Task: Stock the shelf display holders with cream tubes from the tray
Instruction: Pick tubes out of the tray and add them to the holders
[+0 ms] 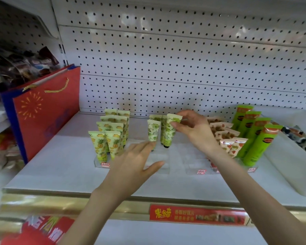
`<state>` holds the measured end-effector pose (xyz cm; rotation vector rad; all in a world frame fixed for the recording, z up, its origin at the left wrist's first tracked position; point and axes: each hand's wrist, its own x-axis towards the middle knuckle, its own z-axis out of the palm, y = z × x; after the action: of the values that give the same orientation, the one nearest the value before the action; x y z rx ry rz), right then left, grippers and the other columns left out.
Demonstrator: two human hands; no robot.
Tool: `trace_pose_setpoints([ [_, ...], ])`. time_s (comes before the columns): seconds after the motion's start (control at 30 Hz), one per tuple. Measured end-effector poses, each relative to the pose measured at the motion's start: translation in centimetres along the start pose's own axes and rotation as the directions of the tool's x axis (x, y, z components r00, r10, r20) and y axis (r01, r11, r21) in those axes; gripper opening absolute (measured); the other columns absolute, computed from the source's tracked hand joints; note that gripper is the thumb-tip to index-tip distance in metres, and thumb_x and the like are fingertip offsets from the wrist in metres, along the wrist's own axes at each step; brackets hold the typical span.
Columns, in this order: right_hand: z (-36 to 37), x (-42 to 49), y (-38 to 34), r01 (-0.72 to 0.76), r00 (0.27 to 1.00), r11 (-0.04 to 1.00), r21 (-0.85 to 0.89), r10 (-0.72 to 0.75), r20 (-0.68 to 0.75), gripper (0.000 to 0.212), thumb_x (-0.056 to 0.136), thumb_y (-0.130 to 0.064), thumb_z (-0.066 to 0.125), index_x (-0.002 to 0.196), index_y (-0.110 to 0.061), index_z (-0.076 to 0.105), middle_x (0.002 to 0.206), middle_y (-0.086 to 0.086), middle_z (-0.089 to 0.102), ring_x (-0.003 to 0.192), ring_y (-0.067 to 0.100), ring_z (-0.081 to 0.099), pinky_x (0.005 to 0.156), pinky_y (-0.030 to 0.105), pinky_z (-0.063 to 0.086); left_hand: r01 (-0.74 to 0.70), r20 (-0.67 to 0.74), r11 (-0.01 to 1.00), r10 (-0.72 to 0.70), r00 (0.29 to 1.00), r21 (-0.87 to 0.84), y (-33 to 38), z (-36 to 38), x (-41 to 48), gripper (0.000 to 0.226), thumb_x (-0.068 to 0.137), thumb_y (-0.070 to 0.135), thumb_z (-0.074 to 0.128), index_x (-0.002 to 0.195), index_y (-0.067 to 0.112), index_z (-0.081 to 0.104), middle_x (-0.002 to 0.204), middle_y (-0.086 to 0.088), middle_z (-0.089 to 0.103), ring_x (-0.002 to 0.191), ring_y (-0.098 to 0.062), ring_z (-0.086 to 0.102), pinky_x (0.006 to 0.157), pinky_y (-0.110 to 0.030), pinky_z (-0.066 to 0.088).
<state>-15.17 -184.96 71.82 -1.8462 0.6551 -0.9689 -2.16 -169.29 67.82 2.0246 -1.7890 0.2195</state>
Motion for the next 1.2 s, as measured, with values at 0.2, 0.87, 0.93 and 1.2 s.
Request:
trace_pose_setpoints([
  [0.2, 1.3, 0.8, 2.0, -0.025, 1.0, 1.0, -0.014, 0.025, 0.015, 0.018, 0.082, -0.008, 0.07, 0.085, -0.023, 0.062, 0.096, 0.005, 0.069, 0.093, 0.022, 0.066, 0.091, 0.045, 0.051, 0.025, 0.147, 0.999, -0.028, 0.989, 0.023, 0.0, 1.2, -0.7, 0.086, 0.077, 0.071, 0.008, 0.143, 0.023, 0.034, 0.146, 0.007, 0.04, 0.132, -0.016, 0.039, 0.103, -0.034, 0.036],
  [0.87, 1.7, 0.9, 4.0, -0.001, 0.999, 0.999, -0.044, 0.003, 0.048, 0.02, 0.084, -0.009, 0.067, 0.085, -0.027, 0.058, 0.092, -0.009, 0.066, 0.089, 0.01, 0.064, 0.088, 0.025, 0.051, 0.033, 0.209, 0.994, -0.054, 0.977, 0.102, -0.6, 1.7, -0.8, 0.097, 0.071, 0.076, -0.005, 0.144, 0.023, 0.031, 0.148, 0.005, 0.036, 0.135, -0.016, 0.034, 0.109, -0.034, 0.028],
  [0.93, 1.6, 1.0, 4.2, -0.007, 0.999, 0.999, -0.046, 0.01, 0.048, 0.019, 0.084, -0.01, 0.068, 0.086, -0.027, 0.059, 0.092, -0.009, 0.067, 0.09, 0.011, 0.064, 0.088, 0.026, 0.051, 0.033, 0.205, 0.992, -0.058, 0.977, 0.12, -0.7, 1.5, -0.7, 0.103, 0.066, 0.078, -0.014, 0.146, 0.026, 0.025, 0.15, 0.008, 0.031, 0.137, -0.013, 0.029, 0.11, -0.031, 0.025],
  [1.2, 1.7, 1.0, 4.2, 0.007, 0.999, 0.997, -0.079, -0.004, 0.037, 0.016, 0.083, -0.011, 0.069, 0.094, -0.017, 0.06, 0.092, -0.01, 0.066, 0.09, 0.006, 0.063, 0.087, 0.02, 0.05, 0.049, 0.217, 0.992, -0.074, 0.973, 0.12, -0.4, 1.4, -0.9, 0.1, 0.066, 0.076, -0.01, 0.146, 0.027, 0.024, 0.151, 0.009, 0.029, 0.138, -0.012, 0.026, 0.111, -0.031, 0.023],
])
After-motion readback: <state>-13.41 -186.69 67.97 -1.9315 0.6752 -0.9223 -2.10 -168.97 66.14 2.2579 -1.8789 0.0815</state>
